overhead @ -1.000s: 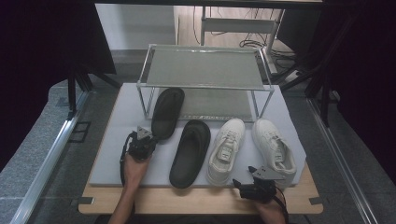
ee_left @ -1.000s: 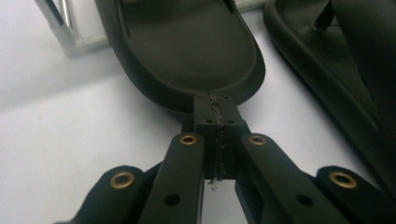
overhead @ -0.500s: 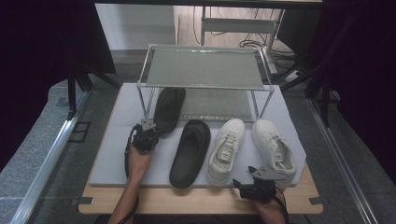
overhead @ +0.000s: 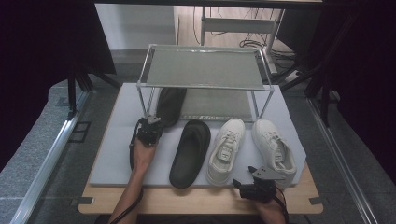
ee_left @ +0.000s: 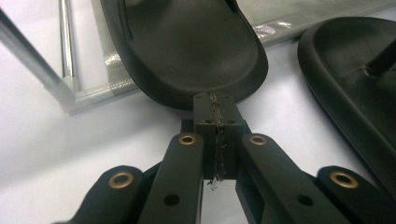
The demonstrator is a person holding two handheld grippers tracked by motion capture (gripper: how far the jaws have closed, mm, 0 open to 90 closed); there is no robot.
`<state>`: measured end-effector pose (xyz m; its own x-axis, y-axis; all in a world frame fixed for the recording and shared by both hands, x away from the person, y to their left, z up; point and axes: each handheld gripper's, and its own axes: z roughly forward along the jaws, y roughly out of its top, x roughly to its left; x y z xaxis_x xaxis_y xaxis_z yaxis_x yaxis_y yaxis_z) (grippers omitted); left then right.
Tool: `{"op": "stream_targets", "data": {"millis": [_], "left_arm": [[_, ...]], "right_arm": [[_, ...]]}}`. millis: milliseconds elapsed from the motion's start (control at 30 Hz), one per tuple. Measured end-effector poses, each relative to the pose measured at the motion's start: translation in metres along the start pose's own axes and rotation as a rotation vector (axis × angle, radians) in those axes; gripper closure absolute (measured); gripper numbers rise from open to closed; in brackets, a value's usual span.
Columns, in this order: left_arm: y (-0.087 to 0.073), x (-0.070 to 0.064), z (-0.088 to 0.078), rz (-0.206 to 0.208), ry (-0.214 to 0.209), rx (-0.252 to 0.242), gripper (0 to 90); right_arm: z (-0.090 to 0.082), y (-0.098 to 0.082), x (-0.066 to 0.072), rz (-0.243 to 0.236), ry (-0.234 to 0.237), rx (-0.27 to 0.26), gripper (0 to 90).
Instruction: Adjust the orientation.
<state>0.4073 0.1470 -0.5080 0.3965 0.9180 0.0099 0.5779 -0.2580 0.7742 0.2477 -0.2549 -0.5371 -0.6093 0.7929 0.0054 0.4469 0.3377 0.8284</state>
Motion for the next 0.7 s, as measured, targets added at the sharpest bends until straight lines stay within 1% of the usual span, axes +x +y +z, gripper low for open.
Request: {"op": "stream_targets", "data": {"millis": [67, 333, 500, 700], "left_arm": [[0.004, 0.0, 0.004, 0.001, 0.0, 0.002, 89.7], [0.011, 0.0, 0.014, 0.012, 0.001, 0.008, 89.7], [0.015, -0.001, 0.021, -0.002, 0.003, 0.001, 89.8], [0.019, -0.001, 0.028, -0.006, 0.002, 0.001, 89.7]], "right_arm": [[0.0, 0.0, 0.0, 0.0, 0.0, 0.0, 17.5], [0.0, 0.0, 0.0, 0.001, 0.0, 0.0, 17.5], [0.0, 0.0, 0.0, 0.001, 0.001, 0.0, 17.5], [0.0, 0.0, 0.0, 0.001, 0.001, 0.0, 17.5]]}}
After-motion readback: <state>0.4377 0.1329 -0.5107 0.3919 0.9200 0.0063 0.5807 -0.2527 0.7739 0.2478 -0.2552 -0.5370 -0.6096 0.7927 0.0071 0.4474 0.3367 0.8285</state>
